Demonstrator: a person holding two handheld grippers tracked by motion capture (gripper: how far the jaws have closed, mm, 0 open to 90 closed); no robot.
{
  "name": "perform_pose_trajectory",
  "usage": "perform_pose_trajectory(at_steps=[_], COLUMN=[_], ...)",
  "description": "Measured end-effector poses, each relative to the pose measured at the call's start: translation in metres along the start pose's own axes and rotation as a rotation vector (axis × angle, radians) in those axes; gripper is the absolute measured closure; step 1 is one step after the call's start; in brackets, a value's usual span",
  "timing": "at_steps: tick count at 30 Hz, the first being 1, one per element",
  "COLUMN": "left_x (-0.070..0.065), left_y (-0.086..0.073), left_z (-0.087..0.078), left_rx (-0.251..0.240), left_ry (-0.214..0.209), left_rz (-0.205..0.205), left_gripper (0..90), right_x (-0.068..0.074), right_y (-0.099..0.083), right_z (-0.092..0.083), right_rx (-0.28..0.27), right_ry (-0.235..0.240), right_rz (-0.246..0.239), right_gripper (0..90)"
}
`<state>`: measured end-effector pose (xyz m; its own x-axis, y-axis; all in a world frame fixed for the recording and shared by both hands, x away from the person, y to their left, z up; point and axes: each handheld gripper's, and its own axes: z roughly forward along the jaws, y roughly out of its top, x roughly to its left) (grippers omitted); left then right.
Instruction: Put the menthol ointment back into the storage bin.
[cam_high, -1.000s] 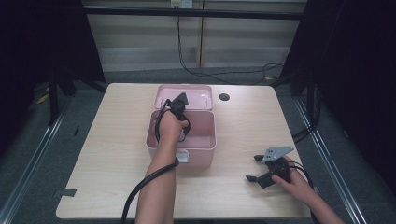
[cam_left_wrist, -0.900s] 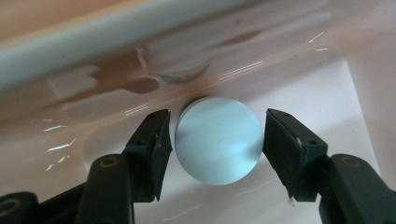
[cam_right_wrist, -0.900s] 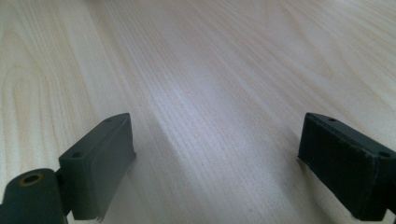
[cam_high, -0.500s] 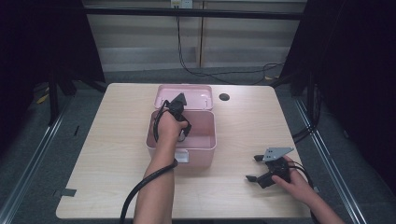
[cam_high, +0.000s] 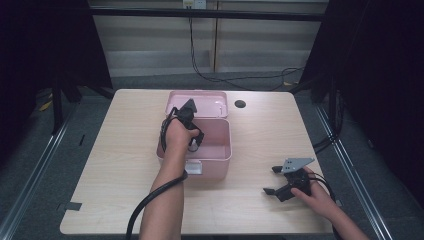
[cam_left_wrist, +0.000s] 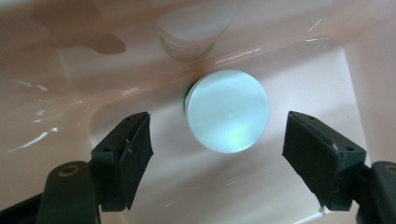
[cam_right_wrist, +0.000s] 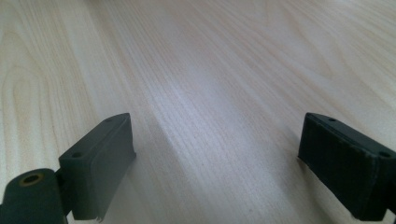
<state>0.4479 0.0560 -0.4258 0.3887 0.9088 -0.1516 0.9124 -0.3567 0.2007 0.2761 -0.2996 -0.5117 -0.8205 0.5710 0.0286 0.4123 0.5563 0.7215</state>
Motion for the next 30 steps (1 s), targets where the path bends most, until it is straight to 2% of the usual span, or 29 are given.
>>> perform_pose_trajectory(at_steps=[12,30], left_x=[0.001,0.000], left_y=[-0.002,-0.005], left_z=[-0.013,-0.045], left_rx=[-0.018,-0.020], left_ry=[-0.020,-0.040], left_rz=[-0.011,0.013], left_gripper=[20.6,22.1], right_x=[0.000,0.000], right_y=[0.000,0.000], right_z=[0.000,0.000], right_rx=[0.000,0.003], right_ry=[0.000,0.003], right_rz=[0.000,0.000], right_gripper=[9.8,9.9])
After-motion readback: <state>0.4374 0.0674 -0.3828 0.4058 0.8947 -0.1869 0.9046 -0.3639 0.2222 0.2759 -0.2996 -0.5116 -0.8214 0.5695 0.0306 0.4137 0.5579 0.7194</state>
